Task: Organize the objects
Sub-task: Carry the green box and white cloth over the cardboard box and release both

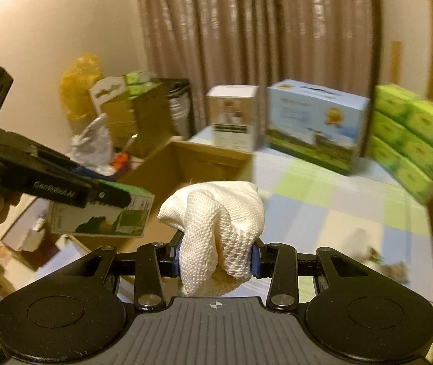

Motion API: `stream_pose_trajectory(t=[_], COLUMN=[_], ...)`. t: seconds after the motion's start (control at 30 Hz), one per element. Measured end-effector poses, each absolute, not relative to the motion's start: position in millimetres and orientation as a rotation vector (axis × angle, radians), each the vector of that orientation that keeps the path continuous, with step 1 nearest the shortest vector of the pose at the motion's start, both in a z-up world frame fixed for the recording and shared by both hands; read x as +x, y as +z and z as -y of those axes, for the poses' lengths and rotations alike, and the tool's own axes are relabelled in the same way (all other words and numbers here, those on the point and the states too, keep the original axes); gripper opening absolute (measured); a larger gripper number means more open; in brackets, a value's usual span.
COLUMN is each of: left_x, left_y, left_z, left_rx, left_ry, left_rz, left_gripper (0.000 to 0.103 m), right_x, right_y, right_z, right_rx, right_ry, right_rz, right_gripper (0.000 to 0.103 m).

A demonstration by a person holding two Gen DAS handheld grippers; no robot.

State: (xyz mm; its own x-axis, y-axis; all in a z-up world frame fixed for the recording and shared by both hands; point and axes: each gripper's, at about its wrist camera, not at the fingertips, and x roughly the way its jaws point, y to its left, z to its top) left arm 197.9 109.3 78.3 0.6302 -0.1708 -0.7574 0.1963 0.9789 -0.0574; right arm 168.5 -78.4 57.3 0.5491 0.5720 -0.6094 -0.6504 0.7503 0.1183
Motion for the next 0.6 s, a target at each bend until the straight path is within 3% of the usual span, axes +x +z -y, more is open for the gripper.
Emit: stream_pose_trajectory(t=[0.27,0.6], left_x=[217,242], left_y=[57,17], left_z=[-170,-191], left_rx=[-0.012,-0.071], left_ry=[-0.122,-0.11], left_rz=[-0.883,-0.895], left_gripper=[0.025,0.025], right_x=[199,212], right_y=[35,7], right_z=[8,-19], right_rx=[-0.147,-0.176], right_ry=[0.79,0.779], right_rz=[-0.742,-0.797], right_gripper=[0.037,0.037])
